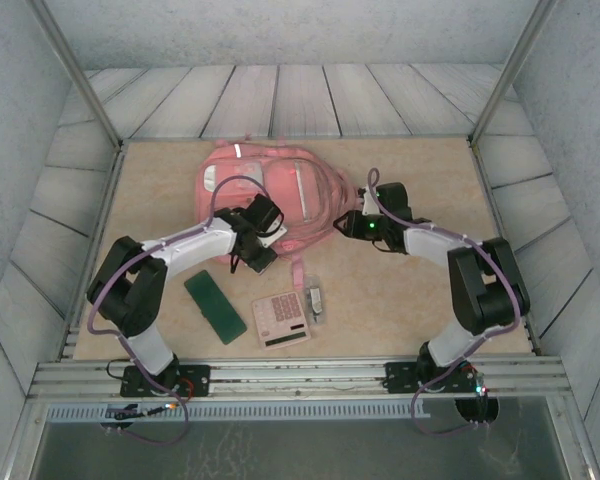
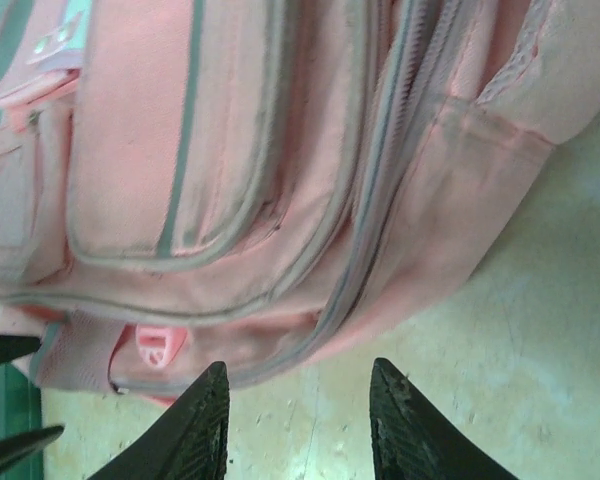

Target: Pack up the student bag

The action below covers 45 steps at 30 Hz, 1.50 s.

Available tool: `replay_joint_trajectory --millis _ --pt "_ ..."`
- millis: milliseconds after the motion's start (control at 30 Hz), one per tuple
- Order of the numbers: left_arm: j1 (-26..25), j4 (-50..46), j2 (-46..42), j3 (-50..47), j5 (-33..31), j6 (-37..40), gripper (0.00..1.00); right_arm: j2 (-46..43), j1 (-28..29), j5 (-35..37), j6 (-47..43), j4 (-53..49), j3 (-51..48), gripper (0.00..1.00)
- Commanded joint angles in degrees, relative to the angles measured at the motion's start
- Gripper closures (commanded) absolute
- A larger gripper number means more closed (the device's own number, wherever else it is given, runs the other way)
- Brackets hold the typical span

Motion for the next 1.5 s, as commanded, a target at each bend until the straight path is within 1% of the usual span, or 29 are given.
replay_joint_trajectory --millis 0,133,200,233,267,367,433,567,667,733,800,933,1067,1133,1267,1367,1467 --pt "-0.35 1.85 1.2 -0.1 -0.25 2.11 0.39 -4.11 0.12 -1.75 -3.08 -0.47 -3.34 0.61" --pt "-0.35 3.91 3.61 0.42 -1.7 3.47 0.41 -6.2 0.38 -3.52 -3.83 1.02 -5.74 0.61" --pt "-0.41 4.24 5.72 1.61 -3.1 3.26 0.47 -6.6 0.75 -4.45 -4.36 1.52 -6.32 0.61" --pt "-0.35 3.64 6.89 2.48 -3.29 3.22 0.49 -6.68 0.96 -4.73 -4.7 1.38 -6.42 0.63" --pt "-0.35 3.1 7.95 3.36 -3.27 3.38 0.49 -6.77 1.29 -4.87 -5.12 0.87 -6.33 0.65" --pt "-0.34 3.24 9.81 3.97 -2.89 3.64 0.52 -7.28 2.86 -4.71 -7.0 -0.77 -6.24 0.65" --pt "-0.35 3.89 10.1 3.8 -2.64 3.7 0.56 -7.74 3.77 -5.07 -7.57 -0.44 -6.7 0.65" --pt "-0.18 4.75 10.09 3.55 -1.32 3.64 0.7 -8.24 5.71 -6.23 -7.68 3.13 -8.47 0.66" --pt "-0.03 5.06 9.84 3.67 -0.11 3.52 0.88 -8.32 8.09 -6.07 -9.66 5.98 -9.35 0.67" --pt "0.11 4.89 9.56 3.8 0.48 3.41 0.92 -8.21 9.77 -5.56 -11.33 8.01 -9.81 0.66" --pt "0.26 3.94 8.96 4.52 2.01 2.68 0.94 -7.48 11.35 -5.33 -12.84 10.46 -10.11 0.66" --pt "0.44 2.97 5.58 4.88 7.6 1.55 0.95 -5.24 13.83 -5.39 -15.14 16.19 -10.58 0.64" --pt "1.09 2.89 2.41 4.53 13.25 1.03 0.95 -2.29 15.27 -6.2 -14.9 27.1 -12.8 0.63" --pt "1.33 2.78 1.53 4.31 14.57 1.05 0.95 -0.08 15.49 -7.14 -14.48 30.33 -12.71 0.62" --pt "2.03 2.67 0.38 3.79 16.14 0.64 0.99 3.87 16.04 -6.54 -14.07 33.42 -11.87 0.62" --pt "2.29 3.48 -0.43 3.21 18.47 0.34 1.0 5.06 16.49 -4.76 -13.5 36.58 -12.62 0.63" --pt "2.37 3.65 -0.98 2.96 19.38 0.16 1.0 5.88 16.51 -4.61 -13.29 39.46 -13.32 0.63"
